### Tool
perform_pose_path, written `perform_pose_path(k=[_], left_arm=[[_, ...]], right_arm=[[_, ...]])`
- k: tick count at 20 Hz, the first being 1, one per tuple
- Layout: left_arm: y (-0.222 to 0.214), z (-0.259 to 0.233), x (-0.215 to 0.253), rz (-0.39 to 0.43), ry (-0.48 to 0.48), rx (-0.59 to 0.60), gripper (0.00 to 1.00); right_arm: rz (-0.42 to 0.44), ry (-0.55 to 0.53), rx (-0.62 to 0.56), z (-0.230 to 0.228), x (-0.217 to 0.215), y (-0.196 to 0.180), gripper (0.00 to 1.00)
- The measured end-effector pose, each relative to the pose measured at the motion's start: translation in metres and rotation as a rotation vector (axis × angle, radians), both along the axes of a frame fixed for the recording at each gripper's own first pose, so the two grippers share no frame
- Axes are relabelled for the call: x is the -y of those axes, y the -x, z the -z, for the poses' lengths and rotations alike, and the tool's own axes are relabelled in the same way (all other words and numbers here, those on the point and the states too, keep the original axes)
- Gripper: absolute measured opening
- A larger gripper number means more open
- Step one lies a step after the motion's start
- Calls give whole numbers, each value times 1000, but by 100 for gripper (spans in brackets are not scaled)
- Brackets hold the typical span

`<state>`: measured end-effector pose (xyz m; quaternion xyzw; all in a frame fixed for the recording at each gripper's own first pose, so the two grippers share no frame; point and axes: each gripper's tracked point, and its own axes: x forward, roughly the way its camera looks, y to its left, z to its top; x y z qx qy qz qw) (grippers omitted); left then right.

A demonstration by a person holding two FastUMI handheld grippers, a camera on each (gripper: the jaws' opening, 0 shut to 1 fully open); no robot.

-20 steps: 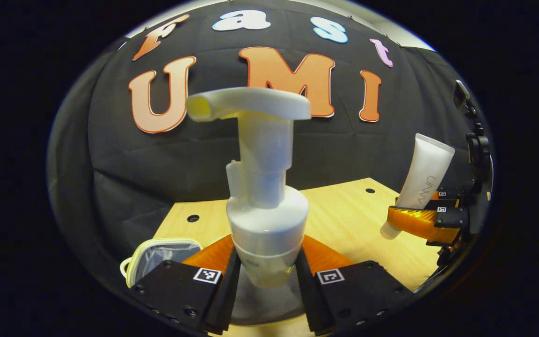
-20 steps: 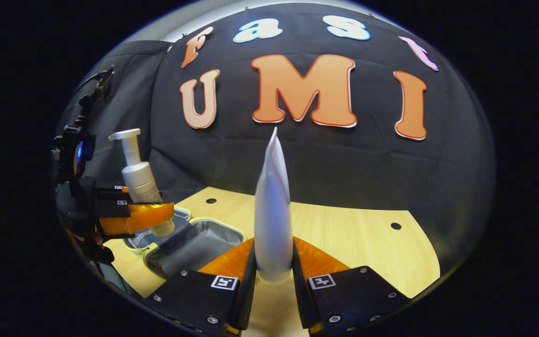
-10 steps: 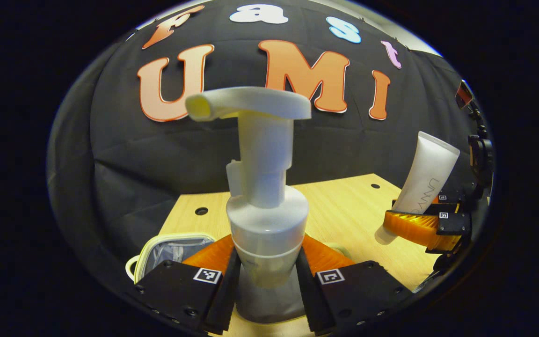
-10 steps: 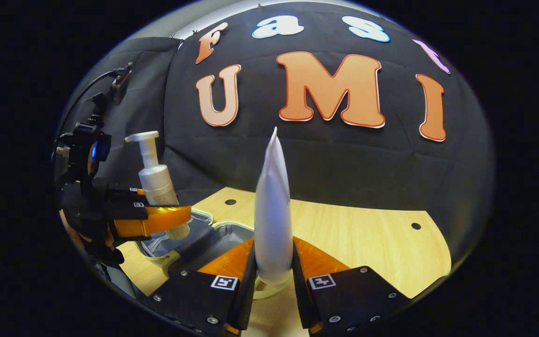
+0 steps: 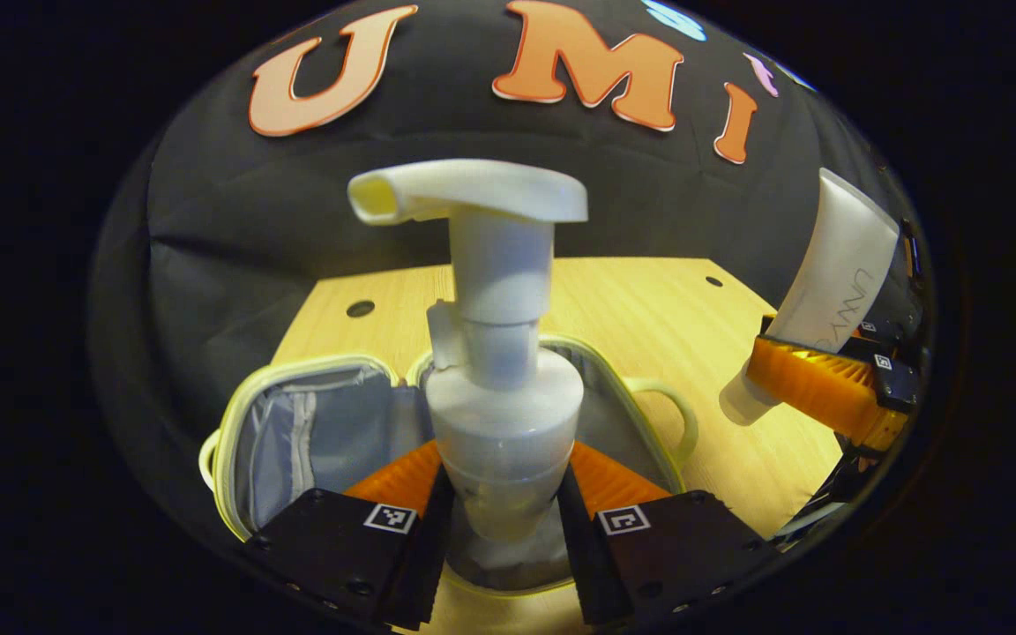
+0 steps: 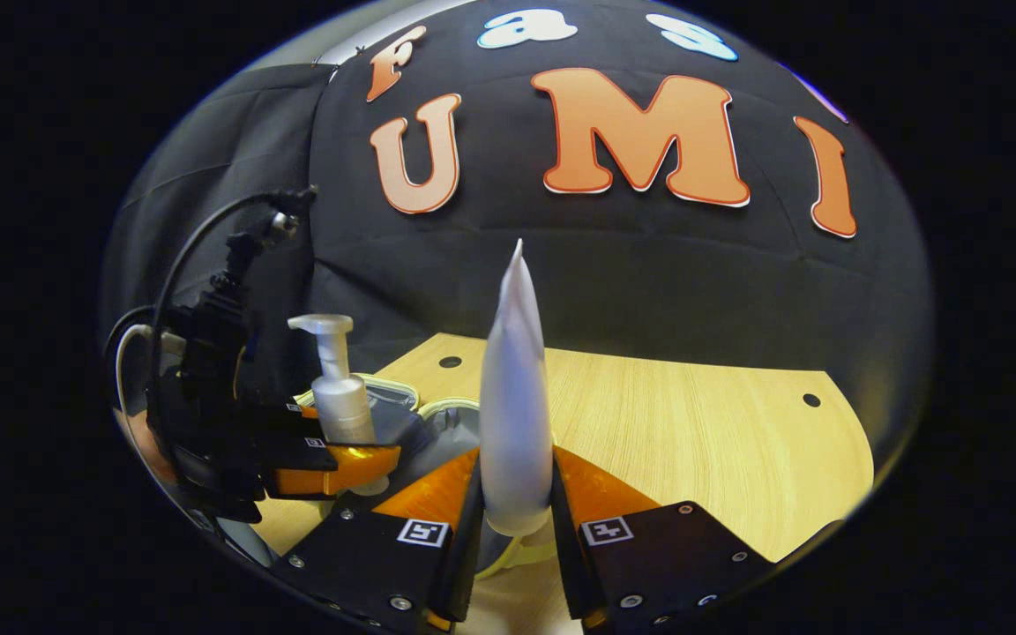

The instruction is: First open the suitcase, pack the skin care products into it, and then close the suitcase.

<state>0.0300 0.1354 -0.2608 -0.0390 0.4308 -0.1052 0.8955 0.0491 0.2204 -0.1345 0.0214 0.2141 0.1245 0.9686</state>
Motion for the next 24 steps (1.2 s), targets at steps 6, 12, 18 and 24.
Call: perform_pose_path(k=[6,12,18,24], left_arm=[[2,61,22,31,-2,-211,59],[8,95,25,-29,34,-349,60],[0,114,27,-61,-24,-376,60],[0,99,28,-85,10,-360,66]], right_arm=[[5,-29,-55,17,-12,-4,41],[-1,-36,-113,34,-21,-9,41],[-20,-40,-168,51,-29,-11,41],[-36,-51,-237,71,-36,-9,41]])
